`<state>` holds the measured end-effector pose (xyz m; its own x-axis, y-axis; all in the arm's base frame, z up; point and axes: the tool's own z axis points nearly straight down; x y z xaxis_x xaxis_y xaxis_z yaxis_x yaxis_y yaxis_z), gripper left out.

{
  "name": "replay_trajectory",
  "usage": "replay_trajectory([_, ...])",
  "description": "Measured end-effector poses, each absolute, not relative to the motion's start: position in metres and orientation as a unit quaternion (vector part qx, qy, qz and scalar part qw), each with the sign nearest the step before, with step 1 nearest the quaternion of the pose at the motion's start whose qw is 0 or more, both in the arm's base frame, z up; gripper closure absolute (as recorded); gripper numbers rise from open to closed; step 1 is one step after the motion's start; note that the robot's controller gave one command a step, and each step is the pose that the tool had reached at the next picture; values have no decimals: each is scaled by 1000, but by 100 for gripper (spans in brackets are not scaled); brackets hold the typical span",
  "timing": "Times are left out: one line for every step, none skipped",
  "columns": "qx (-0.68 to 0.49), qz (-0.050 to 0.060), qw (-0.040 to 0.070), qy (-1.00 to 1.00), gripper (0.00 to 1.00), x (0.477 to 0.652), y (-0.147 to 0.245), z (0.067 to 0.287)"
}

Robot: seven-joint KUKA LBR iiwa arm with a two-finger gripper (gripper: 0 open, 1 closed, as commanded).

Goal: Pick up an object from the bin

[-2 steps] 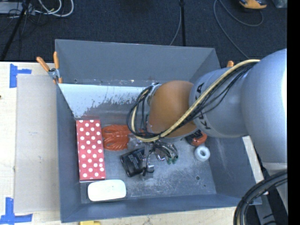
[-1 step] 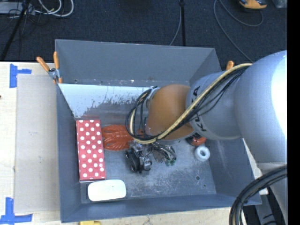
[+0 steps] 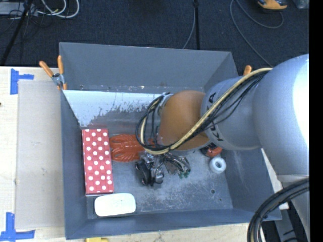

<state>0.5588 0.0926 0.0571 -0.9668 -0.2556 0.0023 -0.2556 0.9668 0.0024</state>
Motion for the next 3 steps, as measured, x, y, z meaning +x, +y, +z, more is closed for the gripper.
replay_trajectory([129, -1, 5, -992, 100, 557, 92, 63])
replay_trajectory([128, -1, 8, -992, 100, 555, 92, 86])
replay_trajectory([128, -1, 4, -992, 100, 557, 92, 106])
